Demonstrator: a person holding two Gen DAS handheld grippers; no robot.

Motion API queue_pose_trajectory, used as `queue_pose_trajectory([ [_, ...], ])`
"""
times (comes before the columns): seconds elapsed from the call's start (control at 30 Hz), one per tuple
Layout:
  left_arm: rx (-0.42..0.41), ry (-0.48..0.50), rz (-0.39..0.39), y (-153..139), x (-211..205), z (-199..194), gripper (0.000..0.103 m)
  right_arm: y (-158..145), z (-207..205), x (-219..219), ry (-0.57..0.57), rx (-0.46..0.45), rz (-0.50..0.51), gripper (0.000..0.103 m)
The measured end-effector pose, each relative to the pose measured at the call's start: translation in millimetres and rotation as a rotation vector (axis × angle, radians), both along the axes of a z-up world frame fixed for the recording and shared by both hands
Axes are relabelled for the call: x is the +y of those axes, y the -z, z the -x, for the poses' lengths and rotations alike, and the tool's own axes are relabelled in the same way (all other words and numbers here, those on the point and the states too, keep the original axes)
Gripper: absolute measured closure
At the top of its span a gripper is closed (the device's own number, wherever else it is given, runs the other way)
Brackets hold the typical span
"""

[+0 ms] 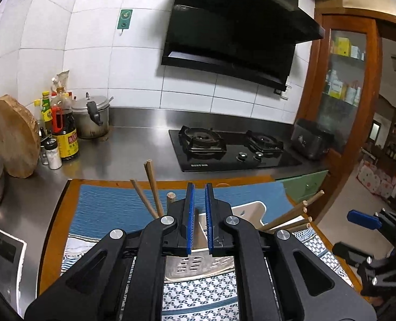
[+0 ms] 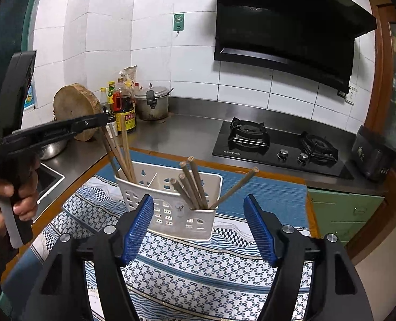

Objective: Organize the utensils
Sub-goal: 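Drop the right tool's chopstick into the holder while the left tool releases its chopstick there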

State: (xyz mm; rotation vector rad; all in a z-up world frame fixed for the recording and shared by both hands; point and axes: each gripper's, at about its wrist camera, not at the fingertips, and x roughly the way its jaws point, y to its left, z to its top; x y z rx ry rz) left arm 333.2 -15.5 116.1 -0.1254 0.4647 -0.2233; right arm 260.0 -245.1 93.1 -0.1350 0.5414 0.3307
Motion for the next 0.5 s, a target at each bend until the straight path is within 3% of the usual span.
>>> queue_pose_trajectory([
  [0.1,-0.005,0.001,0.003,-3,2,8,0.093,2,8,1,-0.006,0.0,-0.012,0.031],
  [0.23,-0.019,-0.012,0.009,-8,7,26,0.069,2,23,3,-0.006,-0.005,-0.027,0.026],
  [0.27,-0.025,-0.012,0.014,-8,8,34,0.065,3,28,3,-0.005,-0.008,-0.029,0.022],
  [0.5,-0.026,-0.027,0.021,1,15,85,0.047,15,66,4,0.005,-0.014,-0.061,0.015],
])
